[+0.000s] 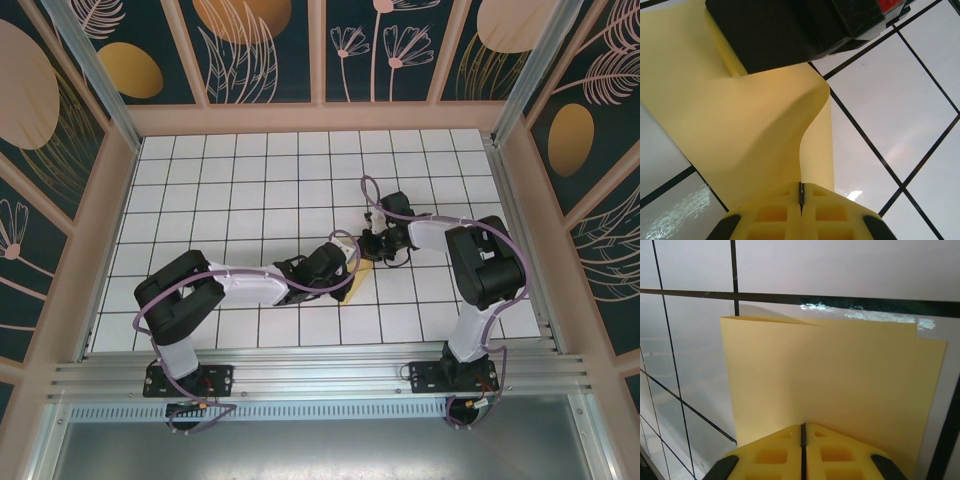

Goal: Fold a paper plane with a square sheet of paper (pick it up from the middle)
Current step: Third fold the triangle at the center of the table.

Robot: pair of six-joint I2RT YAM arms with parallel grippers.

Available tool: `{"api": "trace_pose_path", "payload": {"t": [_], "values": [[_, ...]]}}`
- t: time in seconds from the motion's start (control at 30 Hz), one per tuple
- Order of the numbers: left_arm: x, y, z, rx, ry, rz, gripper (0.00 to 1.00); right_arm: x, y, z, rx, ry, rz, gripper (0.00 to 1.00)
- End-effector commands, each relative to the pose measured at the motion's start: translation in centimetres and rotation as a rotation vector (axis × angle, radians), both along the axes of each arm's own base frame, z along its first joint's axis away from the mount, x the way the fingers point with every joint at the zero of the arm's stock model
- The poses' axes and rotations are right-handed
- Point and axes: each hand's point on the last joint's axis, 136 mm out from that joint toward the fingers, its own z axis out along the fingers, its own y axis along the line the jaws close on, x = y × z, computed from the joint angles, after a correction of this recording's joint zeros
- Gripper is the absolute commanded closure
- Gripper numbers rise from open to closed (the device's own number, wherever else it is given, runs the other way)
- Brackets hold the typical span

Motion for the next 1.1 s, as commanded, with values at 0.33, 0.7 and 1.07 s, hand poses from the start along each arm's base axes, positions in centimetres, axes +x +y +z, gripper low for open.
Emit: {"api": "trace_pose_path", "payload": {"t": [0.33,0.7,1.07], "values": [[0.6,0.9,-0.9,0.020,0.008,-0.006,1.00,-1.7,-0.7,-1.9,-0.084,0.056,0.010,0.90],[0.7,1.3,-2.3,0.050,0.024,-0.012,1.00,-1.6,-0.6,-1.8,-0.084,0.053,0.012,0.90],[1.1,1.5,-2.2,0.049,0.013,-0.004,1.00,-1.8,-0.7,-1.9,-0.089,0.057,0.013,0.90]]}}
